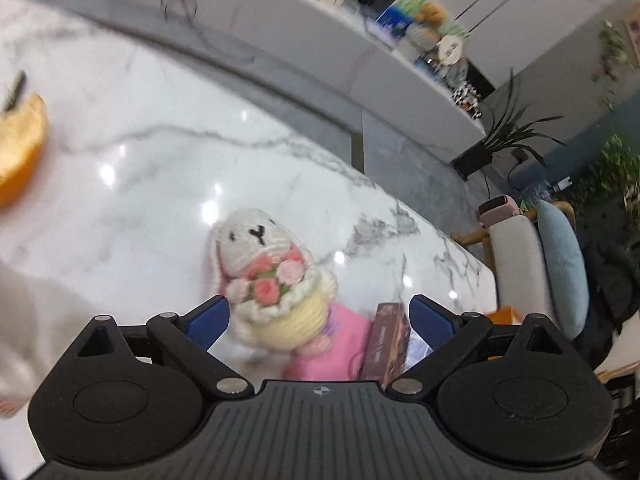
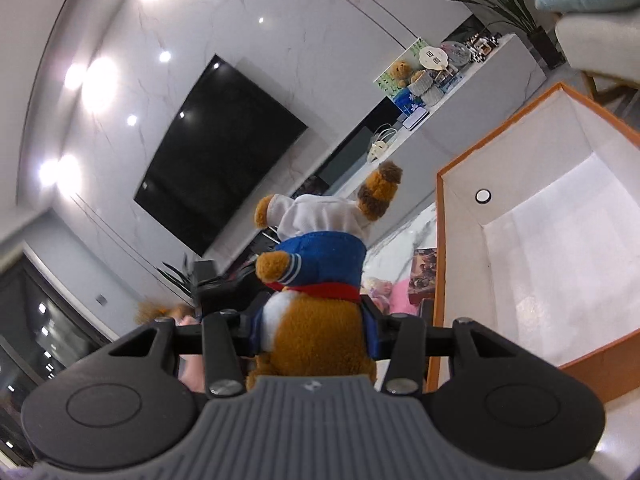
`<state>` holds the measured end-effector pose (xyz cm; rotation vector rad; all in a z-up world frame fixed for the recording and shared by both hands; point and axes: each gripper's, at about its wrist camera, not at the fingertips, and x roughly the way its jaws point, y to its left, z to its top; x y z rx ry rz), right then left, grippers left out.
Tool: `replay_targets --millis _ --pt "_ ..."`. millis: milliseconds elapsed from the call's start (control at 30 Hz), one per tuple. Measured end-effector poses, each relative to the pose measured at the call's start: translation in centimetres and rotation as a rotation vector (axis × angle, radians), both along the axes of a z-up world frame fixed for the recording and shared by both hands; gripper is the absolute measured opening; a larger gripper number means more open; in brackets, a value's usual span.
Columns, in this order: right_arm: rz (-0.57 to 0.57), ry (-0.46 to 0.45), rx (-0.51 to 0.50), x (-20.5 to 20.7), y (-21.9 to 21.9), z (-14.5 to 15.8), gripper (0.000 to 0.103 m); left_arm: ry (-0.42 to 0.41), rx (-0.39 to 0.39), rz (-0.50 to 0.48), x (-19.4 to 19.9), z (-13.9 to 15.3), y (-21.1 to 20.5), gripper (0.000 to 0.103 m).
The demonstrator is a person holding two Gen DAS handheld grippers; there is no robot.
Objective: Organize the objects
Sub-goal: 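Carry the duck to the box with right gripper while left grasps the bunny, then lower the duck into the orange box and open the right gripper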
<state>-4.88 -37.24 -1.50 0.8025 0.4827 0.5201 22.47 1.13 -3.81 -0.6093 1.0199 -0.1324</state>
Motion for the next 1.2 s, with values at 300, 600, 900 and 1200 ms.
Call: replay_targets --millis 300,600,900,1200 --pt "0.007 0.058 0.129 0.7 -0.7 -1.5 0.049 0.121 0.107 0.027 3.7 -3.6 -1.8 0.103" --pt "-0.025 0.029 0.154 -0.7 -2.8 -0.6 0.049 0.139 0.179 0.079 3.6 -4.9 -2.9 0.086" --pt "-0.076 0.054 0.099 -1.2 -2.9 -0.2 0.049 0.024 0.242 0.011 1.5 -2.1 -3.9 0.079" --pt "-0.118 0.091 0.037 -1.2 -2.0 -0.1 0.049 -0.091 0.247 -0.097 -5.6 3.7 -3.2 0.079"
